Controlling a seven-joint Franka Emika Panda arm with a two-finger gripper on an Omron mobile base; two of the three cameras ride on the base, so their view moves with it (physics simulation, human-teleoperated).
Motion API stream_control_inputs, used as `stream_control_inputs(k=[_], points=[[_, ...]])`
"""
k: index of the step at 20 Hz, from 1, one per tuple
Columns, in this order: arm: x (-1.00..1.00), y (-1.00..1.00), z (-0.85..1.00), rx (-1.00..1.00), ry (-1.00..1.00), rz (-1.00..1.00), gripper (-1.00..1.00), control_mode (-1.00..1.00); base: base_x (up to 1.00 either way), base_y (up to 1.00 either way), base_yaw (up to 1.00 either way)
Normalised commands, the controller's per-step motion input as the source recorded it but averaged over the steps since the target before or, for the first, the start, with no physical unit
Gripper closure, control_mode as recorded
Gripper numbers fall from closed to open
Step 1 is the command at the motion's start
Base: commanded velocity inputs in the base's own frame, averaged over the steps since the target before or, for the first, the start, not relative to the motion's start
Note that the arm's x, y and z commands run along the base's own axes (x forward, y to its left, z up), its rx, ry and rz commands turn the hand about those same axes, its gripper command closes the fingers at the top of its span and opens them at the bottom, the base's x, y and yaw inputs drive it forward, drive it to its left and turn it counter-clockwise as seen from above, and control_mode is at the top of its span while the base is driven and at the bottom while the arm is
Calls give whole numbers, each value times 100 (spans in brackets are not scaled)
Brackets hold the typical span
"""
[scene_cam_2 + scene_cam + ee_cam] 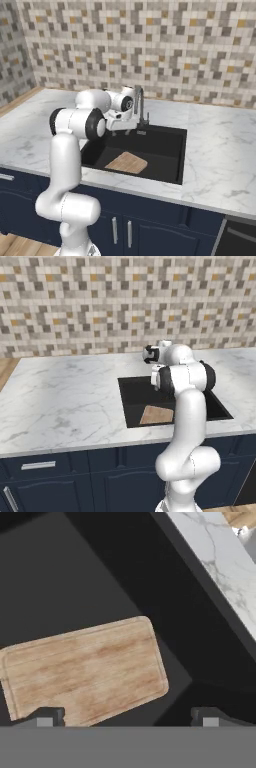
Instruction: Move the cutting board and knife to the sink. Then move spray from the cabinet to the counter.
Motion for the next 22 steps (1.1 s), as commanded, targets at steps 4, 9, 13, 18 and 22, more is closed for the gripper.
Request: stream_control_inputs(k=[4,9,13,18,22], points=[[-35,51,23,-5,-22,-17,-100,-100,0,0,0],[-18,51,24,-10,-14,-16,-100,-100,0,0,0],[-6,49,36,-12,-9,-14,-100,-100,0,0,0],[-33,41,71,-7,-10,-21,-100,-100,0,0,0],[-60,16,98,-3,-9,-21,-100,-100,0,0,0]])
